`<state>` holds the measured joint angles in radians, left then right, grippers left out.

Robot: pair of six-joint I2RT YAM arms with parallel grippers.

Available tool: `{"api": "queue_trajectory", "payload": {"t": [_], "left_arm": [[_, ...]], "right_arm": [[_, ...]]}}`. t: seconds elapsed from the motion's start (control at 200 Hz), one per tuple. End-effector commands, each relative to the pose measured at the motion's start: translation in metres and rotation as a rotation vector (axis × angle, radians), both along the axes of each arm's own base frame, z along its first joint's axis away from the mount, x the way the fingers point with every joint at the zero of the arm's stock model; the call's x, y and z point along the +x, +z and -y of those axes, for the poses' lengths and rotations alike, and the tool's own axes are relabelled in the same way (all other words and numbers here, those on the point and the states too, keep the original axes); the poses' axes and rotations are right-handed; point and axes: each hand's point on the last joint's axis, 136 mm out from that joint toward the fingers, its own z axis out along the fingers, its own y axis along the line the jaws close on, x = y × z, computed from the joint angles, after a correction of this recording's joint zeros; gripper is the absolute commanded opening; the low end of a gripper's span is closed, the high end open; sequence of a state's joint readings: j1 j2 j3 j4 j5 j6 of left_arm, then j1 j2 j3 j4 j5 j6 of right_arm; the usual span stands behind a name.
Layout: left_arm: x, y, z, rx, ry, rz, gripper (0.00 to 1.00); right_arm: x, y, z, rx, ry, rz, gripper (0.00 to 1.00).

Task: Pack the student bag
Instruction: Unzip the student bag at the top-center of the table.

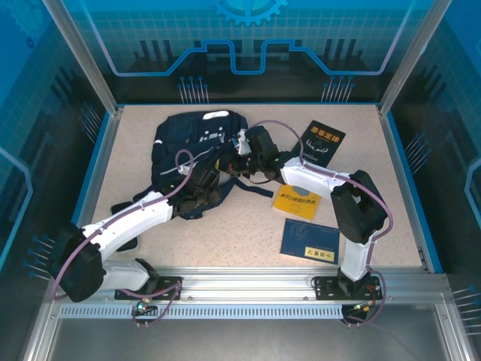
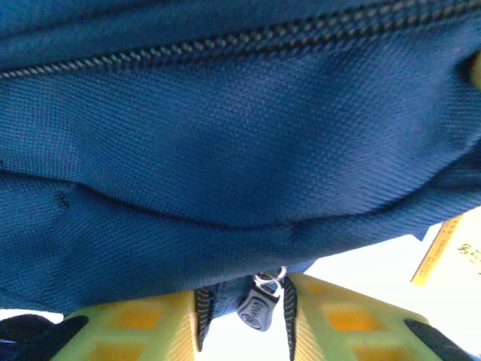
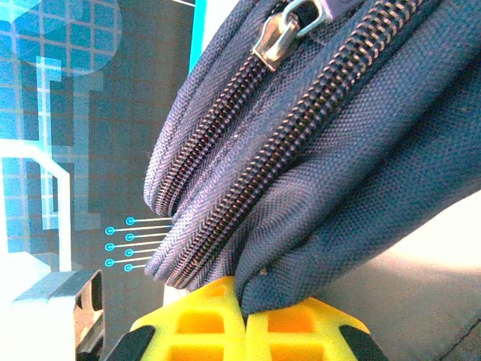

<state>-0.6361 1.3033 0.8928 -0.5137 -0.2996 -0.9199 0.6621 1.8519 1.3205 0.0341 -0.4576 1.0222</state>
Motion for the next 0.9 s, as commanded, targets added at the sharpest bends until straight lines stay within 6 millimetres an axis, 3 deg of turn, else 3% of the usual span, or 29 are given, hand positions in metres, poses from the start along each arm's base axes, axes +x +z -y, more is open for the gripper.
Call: {"api": "queue_trajectory", "payload": {"t": [0.0,0.18,0.63,0.755,0.895], "left_arm": [[0.000,-0.009,-0.003,0.031,0.022,-0.020,0.37],[0.000,-0.012,-0.004,0.054,0.010,-0.033,0.32],[-0.001,-0.009,-0.010,0.093,-0.003,-0.020,0.00],[-0.007,-0.005,-0.013,0.105,-0.027,-0.028,0.00],[-0.024,-0.009,-0.026,0.143,-0.043,-0.061,0.00]], "right_arm": [[-0.005,0.041,-0.016,0.094,0.051,0.071,0.00],[-0.005,0.040,-0.015,0.090,0.048,0.070,0.00],[-0.005,0.034,-0.008,0.051,0.022,0.074,0.00],[-0.001,0.023,0.003,-0.010,-0.011,0.063,0.00],[0.008,0.012,0.029,-0.078,-0.062,0.062,0.00]]}}
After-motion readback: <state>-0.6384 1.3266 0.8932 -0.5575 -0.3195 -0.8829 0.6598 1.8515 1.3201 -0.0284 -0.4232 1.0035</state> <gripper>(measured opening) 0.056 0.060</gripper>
